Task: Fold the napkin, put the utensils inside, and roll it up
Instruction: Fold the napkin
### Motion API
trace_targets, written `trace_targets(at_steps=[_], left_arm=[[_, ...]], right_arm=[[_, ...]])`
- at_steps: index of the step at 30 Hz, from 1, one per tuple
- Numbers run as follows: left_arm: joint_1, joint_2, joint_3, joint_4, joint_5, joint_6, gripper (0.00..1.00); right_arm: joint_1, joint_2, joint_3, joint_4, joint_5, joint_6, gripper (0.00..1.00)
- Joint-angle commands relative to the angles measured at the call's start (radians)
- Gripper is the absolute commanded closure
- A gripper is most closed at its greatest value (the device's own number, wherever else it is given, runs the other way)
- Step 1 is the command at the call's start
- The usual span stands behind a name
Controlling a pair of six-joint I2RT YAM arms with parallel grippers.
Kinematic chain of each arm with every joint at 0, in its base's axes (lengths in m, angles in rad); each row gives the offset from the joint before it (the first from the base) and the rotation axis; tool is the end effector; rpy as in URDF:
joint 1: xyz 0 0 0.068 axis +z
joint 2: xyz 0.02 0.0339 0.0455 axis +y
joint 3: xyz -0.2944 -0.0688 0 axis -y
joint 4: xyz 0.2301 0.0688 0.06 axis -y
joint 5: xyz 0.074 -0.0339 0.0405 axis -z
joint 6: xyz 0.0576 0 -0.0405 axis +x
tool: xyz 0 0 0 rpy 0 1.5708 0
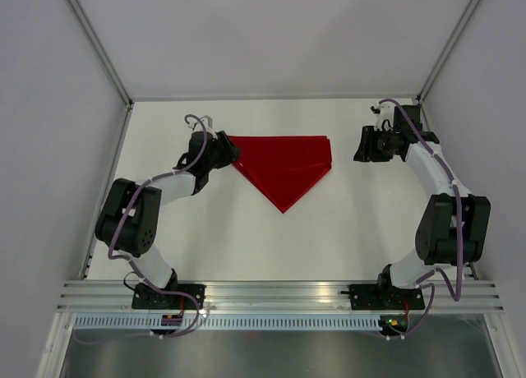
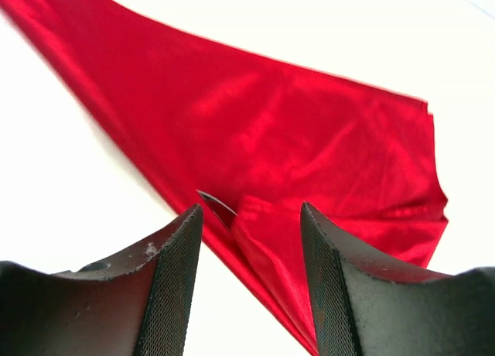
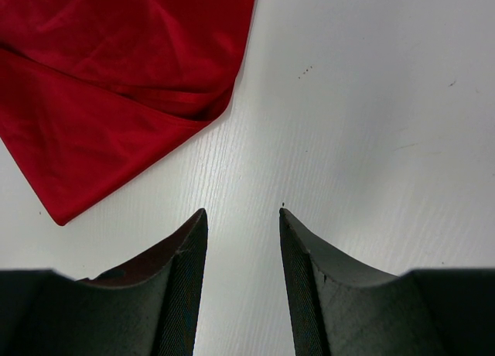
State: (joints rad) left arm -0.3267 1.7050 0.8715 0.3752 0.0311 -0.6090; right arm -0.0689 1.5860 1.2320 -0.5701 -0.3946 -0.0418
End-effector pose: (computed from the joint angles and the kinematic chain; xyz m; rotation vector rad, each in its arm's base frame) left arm 0.3560 -0.1225 0.2170 -0.2734 2.0674 -0.6136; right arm 0.3385 -0.0012 0.2829 -0.1305 2.4441 0.4422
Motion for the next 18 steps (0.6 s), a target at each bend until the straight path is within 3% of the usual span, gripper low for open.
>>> trace_targets(at_steps=[1,10,18], left_arm=[[0.058,-0.032,0.056,-0.062,-0.073,-0.043,0.41],[0.205,0.115,0.156,-0.107,-0.004,-0.143,0.44],[0.255,0.327,0.287,-0.073,0.119,-0.179,0.41]], right_arm=[[0.003,-0.012,-0.005,0.001,-0.024,-0.004,0.52],[0.006,-0.015,-0.003,-0.001,-0.032,0.000,0.52],[0.011,-0.014,-0.002,-0.001,-0.035,0.002,0.52]])
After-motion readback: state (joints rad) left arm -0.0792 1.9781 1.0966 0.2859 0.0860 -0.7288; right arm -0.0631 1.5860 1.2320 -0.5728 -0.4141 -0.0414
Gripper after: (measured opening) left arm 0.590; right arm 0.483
